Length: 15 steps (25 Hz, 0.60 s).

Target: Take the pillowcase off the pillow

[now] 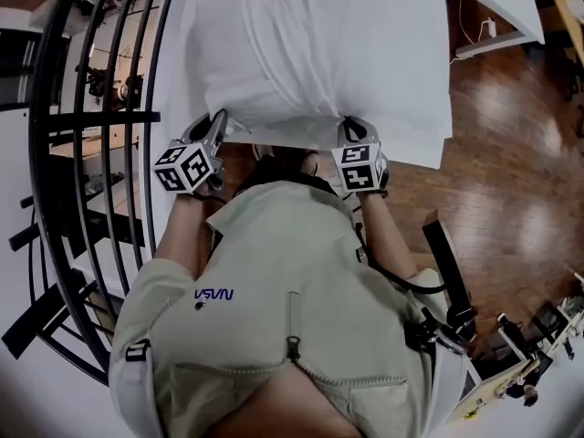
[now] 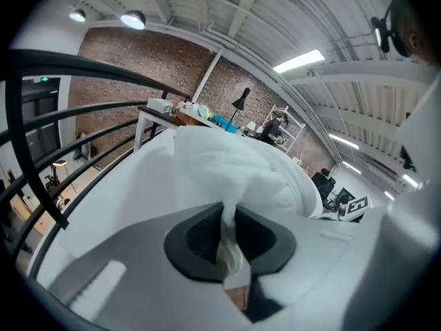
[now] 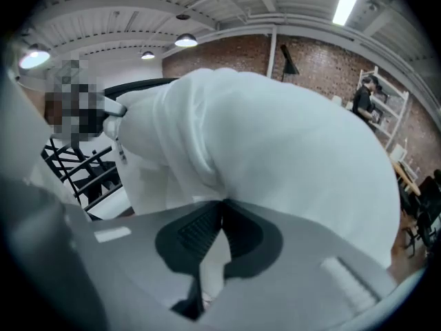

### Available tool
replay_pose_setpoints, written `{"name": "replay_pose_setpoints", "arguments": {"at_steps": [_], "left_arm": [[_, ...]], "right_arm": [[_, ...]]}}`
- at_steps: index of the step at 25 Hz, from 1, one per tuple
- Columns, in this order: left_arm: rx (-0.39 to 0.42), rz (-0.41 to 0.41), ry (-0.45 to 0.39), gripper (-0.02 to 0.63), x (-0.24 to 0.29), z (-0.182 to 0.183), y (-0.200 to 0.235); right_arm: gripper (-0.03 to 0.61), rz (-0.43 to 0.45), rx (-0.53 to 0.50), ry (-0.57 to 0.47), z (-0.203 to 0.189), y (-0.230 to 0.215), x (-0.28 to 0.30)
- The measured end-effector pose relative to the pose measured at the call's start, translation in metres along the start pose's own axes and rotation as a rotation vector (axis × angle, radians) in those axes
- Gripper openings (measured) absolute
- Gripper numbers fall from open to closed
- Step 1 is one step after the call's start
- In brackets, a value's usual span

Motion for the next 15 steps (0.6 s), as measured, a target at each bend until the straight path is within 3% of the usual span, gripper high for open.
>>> {"name": "replay_pose_setpoints", "arguments": {"at_steps": [3,7,9,12,15], "left_arm": [[-0.037,-0.012,0.005,0.041,0.004,-0.014,0.005],[0.090,-0.047,-0.054,0.081,-0.009,0.000,-0.014],[0.137,-0.058,-0.067,0.113,-0.016,0.010,-0.020],[0.141,-0.084,-0.059,0.133,-0.022,0.023,-0.021],[0.145,-0.145,-0.029,0.133,-0.027,0.034,-0.022]], "right_arm": [[0.008,0.036,0.002,0.037,-0.006,0.004,0.010],[0.014,0.088,0.010,0.036,0.001,0.003,0.004],[0.071,0.117,0.029,0.041,0.005,0.001,-0.004],[0.121,0.160,0.079,0.038,0.016,0.003,-0.022],[0.129,0.191,0.087,0.027,0.031,0.006,-0.041]]}}
Point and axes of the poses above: the fingertips, and each gripper's own axes: x forward along the fingers, y to its left, z out of its top, the point moved 4 cm from there along -x, backward along the fingers, and after that the axes turned 1 degree about -y, right-handed, at the moved point
